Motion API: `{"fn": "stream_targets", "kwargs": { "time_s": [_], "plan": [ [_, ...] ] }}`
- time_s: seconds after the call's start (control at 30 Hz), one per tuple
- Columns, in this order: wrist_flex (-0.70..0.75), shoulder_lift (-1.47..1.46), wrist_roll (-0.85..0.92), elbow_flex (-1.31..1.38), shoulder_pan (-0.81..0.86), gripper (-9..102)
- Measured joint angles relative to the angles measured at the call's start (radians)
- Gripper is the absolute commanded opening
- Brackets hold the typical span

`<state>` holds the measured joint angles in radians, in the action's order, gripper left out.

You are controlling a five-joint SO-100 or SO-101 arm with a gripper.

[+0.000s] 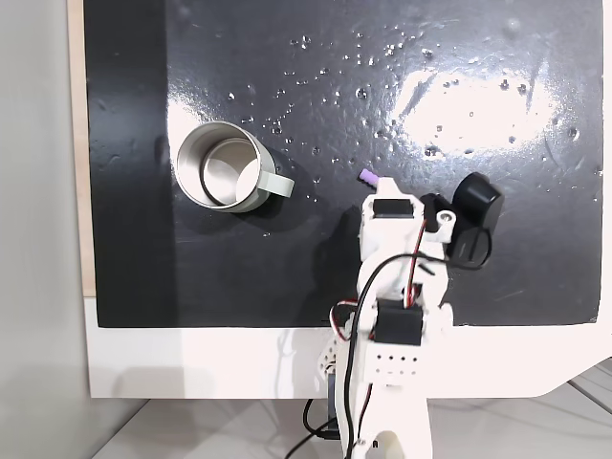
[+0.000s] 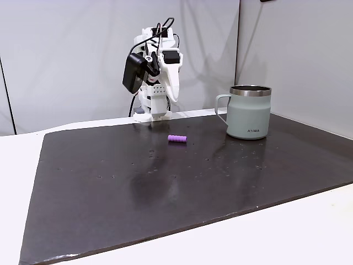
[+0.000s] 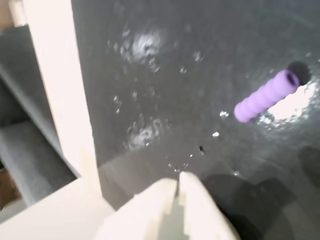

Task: Grasp a pengrip and put it in the cup.

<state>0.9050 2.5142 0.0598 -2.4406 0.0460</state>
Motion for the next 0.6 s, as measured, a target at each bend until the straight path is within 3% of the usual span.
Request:
{"fn": "stream_targets", "kwargs": {
  "time_s": [0.6],
  "plan": [
    [0.239,-0.543,-0.146,0.373,-0.002,24]
  ]
}}
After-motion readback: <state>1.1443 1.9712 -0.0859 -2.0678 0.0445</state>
